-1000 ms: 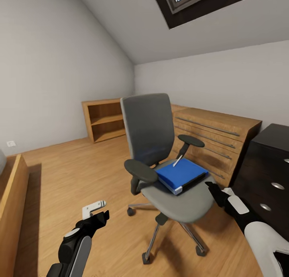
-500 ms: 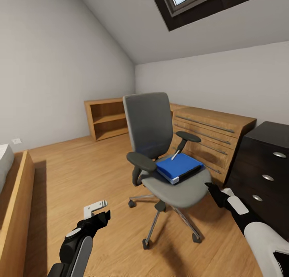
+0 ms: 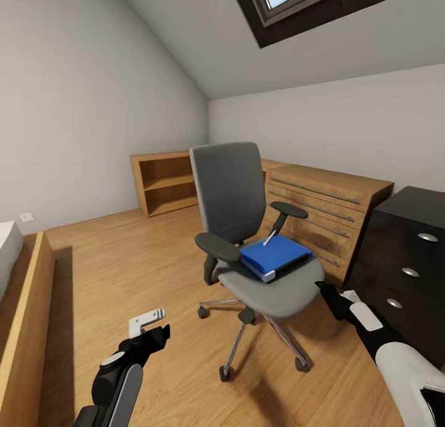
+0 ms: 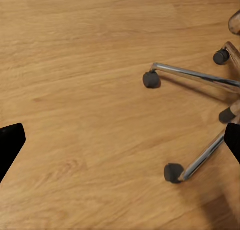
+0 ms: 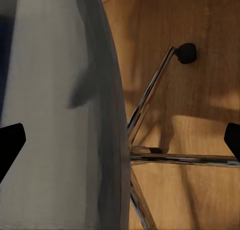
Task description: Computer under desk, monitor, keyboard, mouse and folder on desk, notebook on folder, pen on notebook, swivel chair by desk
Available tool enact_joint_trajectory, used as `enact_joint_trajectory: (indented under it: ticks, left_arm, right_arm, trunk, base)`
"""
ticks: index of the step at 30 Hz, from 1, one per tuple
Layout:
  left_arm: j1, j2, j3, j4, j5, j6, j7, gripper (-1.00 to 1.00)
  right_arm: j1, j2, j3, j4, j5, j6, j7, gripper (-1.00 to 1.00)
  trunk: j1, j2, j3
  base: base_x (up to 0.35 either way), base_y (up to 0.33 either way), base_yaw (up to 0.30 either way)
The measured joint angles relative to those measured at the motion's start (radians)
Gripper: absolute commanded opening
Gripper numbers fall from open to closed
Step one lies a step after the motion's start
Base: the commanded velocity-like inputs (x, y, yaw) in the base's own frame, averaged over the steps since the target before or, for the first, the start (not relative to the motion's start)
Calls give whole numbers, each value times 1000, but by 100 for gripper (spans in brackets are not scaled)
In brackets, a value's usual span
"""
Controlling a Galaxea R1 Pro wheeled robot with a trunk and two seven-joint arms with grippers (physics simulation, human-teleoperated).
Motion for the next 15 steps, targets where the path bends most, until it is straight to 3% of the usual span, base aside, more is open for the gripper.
enact_joint_trajectory:
  ticks: [9, 15]
  left_arm:
    - [0, 0, 0, 0, 0, 0, 0, 100]
    - [0, 0, 0, 0, 0, 0, -1, 100]
  right_arm:
    - [0, 0, 0, -4, -2, 5, 0, 100]
    - [0, 1, 1, -1, -2, 4, 0, 100]
  trunk:
    - [0, 0, 0]
    - [0, 0, 0]
  base:
    - [-48, 1, 0]
    - [-245, 109, 0]
